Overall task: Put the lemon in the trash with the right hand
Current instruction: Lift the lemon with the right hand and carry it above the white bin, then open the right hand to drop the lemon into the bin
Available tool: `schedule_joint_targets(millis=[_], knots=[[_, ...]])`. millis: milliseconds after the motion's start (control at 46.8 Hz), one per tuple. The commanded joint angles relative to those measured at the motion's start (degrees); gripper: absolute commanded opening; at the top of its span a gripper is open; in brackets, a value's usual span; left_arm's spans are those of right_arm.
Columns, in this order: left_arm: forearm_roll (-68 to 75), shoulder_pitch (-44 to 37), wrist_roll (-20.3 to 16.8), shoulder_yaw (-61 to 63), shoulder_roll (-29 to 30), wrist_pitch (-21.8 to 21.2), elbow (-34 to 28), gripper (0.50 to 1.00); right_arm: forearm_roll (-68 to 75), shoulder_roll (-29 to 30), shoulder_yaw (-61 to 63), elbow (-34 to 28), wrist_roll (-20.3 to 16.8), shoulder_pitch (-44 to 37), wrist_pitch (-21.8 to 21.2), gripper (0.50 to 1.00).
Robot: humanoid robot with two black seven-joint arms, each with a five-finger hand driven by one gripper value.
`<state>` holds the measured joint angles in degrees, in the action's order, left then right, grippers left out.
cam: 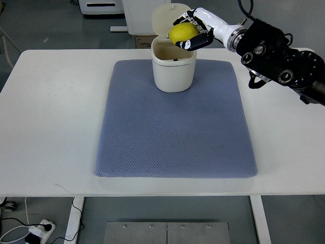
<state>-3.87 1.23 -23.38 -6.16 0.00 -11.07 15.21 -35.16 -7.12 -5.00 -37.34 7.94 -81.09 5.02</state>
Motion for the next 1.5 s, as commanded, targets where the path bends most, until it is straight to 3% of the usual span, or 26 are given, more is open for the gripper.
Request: schedule_joint_targets(millis=[0, 299, 513, 1112, 1198, 1476], knots=[[0.00, 0.00, 0.00, 0.00, 0.00, 0.00, 0.00, 1.000, 0.00, 1.75, -0.36, 1.21, -0.56, -0.29, 0.51, 0.500], [0.00, 0.00, 0.00, 0.00, 0.00, 0.00, 0.00, 1.000, -0.09, 7.12, -1.41, 5.34, -2.58, -0.38, 2.71, 0.500], [0.00, 0.00, 0.00, 0.00, 0.00, 0.00, 0.00, 1.000, 0.00, 7.12, -1.94, 8.51, -2.49, 0.41, 3.50, 0.500], [0.00, 0.00, 0.00, 0.00, 0.00, 0.00, 0.00, 1.000, 3.34, 7.12, -1.41, 8.16, -2.49, 1.55, 4.56, 0.500], [0.00, 0.00, 0.00, 0.00, 0.00, 0.00, 0.00, 1.000, 3.69, 7.12, -1.41, 8.07, -2.32, 1.99, 4.56, 0.568], [0.00, 0.00, 0.00, 0.00, 0.00, 0.00, 0.00, 1.000, 3.78, 7.12, -1.33, 7.98, -2.14, 2.61, 4.47, 0.857]])
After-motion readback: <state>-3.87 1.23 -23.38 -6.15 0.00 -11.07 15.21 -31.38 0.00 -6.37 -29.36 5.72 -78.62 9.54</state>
